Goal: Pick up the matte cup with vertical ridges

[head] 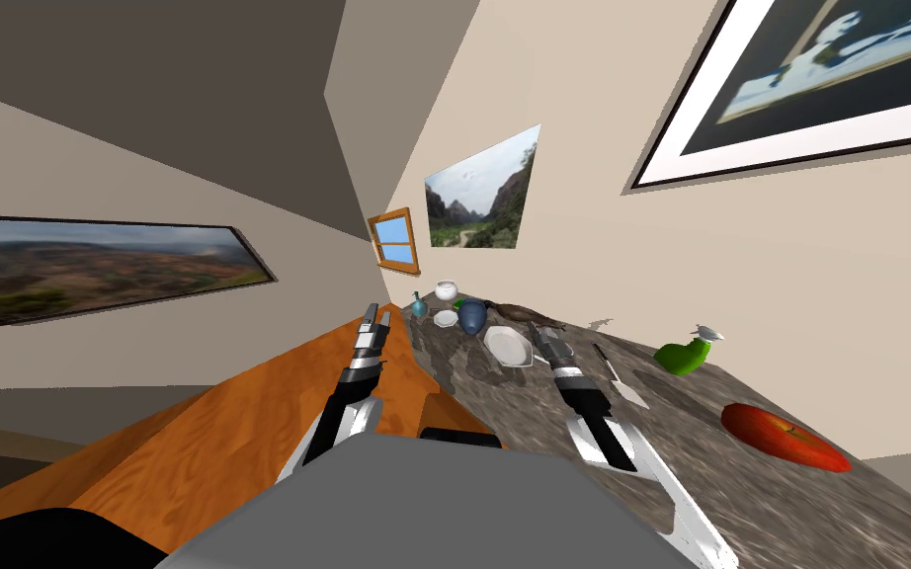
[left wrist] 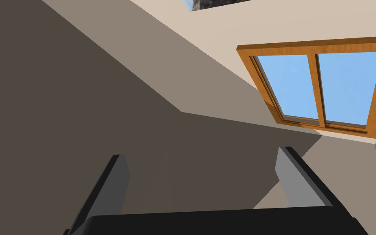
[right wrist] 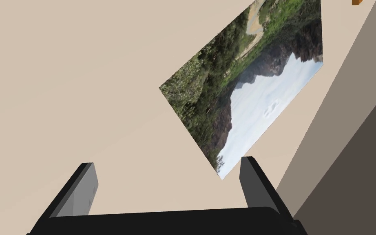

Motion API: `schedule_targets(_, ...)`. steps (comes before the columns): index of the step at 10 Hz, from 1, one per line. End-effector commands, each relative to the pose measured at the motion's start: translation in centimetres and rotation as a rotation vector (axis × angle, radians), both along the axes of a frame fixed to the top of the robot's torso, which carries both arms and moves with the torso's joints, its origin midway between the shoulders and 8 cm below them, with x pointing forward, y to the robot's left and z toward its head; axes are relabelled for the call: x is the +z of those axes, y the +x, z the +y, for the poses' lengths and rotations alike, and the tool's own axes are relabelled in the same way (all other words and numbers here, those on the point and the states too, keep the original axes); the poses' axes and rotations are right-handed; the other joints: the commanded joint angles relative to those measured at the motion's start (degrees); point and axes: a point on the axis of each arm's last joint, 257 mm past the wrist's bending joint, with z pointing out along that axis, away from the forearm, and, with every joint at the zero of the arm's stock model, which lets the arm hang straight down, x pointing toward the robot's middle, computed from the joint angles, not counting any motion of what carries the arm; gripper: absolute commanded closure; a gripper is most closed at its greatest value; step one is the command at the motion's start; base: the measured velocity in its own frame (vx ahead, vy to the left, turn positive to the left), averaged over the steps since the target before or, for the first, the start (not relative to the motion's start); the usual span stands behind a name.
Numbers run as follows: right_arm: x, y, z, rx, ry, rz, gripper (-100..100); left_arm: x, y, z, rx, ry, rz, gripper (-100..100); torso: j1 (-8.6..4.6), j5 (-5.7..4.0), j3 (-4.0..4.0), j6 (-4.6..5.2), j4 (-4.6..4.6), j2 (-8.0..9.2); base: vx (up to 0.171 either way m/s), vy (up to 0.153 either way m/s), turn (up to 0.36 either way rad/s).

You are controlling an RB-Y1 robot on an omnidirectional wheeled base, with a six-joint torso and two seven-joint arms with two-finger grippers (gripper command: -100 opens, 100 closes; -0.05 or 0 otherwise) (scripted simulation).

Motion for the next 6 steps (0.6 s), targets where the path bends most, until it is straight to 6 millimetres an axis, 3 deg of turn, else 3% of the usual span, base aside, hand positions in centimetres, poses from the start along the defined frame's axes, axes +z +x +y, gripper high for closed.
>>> schedule_targets(1, -1.8, 0.5, -1.1, -0.04, -0.094, 0.043, -100, 0.0, 0.0, 0.0, 0.0, 0.0, 0.0, 0, 0.0, 0.0, 0.0, 0.0, 0.0, 0.0, 0.015, 0.041, -0.012)
schedule_targets(6, -6.4, 1.6, -5.5, -0.152, -0.403, 0.175, -100, 0.0, 0.0, 0.0, 0.0, 0.0, 0.0, 0, 0.01, 0.0, -0.01, 0.0, 0.0, -0.02, 0.022, 0.047, -0.01)
